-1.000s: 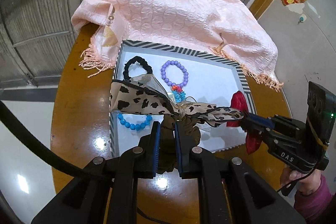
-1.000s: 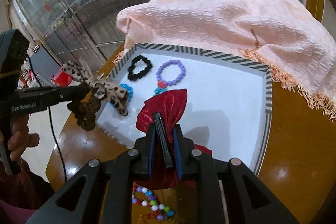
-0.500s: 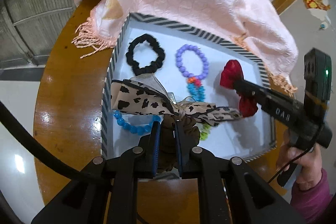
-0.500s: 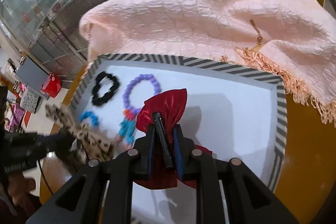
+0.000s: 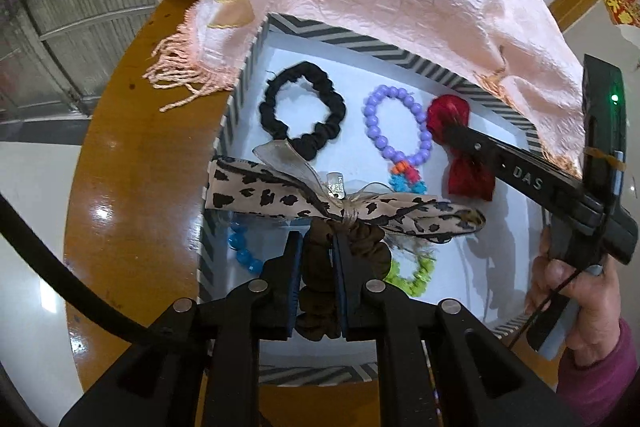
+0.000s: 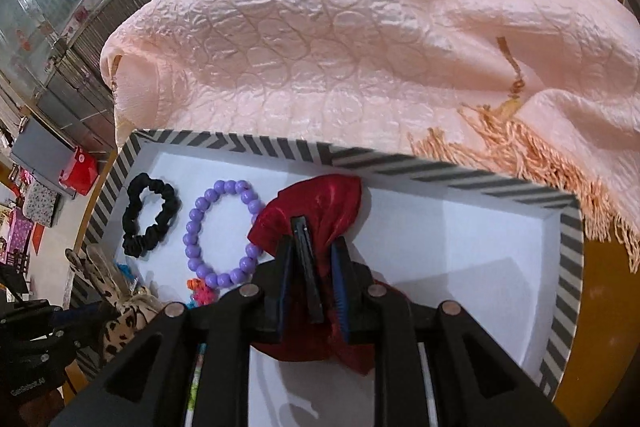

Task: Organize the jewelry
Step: 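Carry both bows into the tray and open both tools to release them, then move both tools back over the remaining bracelets and hair ties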

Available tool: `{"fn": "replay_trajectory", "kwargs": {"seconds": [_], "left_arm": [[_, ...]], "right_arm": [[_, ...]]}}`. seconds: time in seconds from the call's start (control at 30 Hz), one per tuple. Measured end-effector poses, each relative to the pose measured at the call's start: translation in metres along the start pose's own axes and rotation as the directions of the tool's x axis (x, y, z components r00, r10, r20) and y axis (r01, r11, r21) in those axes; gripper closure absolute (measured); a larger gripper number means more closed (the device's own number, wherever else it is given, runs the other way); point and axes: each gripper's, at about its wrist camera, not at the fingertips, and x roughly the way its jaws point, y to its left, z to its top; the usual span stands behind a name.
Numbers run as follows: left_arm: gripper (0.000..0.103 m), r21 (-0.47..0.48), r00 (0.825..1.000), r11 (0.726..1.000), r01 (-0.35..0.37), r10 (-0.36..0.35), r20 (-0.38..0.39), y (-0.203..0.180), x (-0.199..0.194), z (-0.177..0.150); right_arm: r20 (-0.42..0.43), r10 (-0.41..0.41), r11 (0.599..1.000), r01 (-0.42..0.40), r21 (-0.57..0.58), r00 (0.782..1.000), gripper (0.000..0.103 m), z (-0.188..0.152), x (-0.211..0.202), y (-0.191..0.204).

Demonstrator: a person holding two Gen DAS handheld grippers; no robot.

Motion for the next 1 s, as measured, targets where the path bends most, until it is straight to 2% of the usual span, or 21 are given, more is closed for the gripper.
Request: {"fn": "replay_trajectory", "kwargs": {"seconds": [0.07, 0.13, 0.23, 0.3, 0.73, 1.0], "left_arm": [[0.097, -0.01, 1.0, 1.0, 0.008, -0.008, 0.009, 0.0, -0.001, 0.0], [0.088, -0.016, 1.0, 1.0, 0.014, -0.014, 0.013, 0.002, -0.002, 0.0], [0.08, -0.01, 1.0, 1.0, 0.006, -0.006, 0.028, 0.002, -0.006, -0.001], [0.077, -0.006, 1.0, 1.0, 0.001, 0.0, 0.028, 0.003, -0.009, -0.002], [0.075, 0.0, 0.994, 0.998, -0.057, 0.057, 0.089, -0.004, -0.034, -0.01], [0.076, 0.039, 0.985, 0.992, -0.122, 0.116, 0.128, -0.015, -0.047, -0.025]], "right_arm": [[-0.006, -0.004, 1.0, 0.004, -0.003, 1.0, 0.072, 0.001, 0.0, 0.002], [-0.007, -0.014, 1.0, 0.014, -0.01, 1.0, 0.07, 0.0, -0.004, 0.003], [0.008, 0.005, 1.0, -0.005, 0.011, 1.0, 0.065, -0.005, -0.017, 0.001], [0.024, 0.004, 1.0, -0.004, 0.016, 1.0, 0.056, -0.009, -0.024, 0.001], [0.039, -0.001, 1.0, 0.001, -0.01, 0.999, 0.053, -0.029, -0.056, 0.014], [0.065, -0.014, 1.0, 0.014, 0.011, 0.998, 0.053, -0.037, -0.08, 0.007]]}}
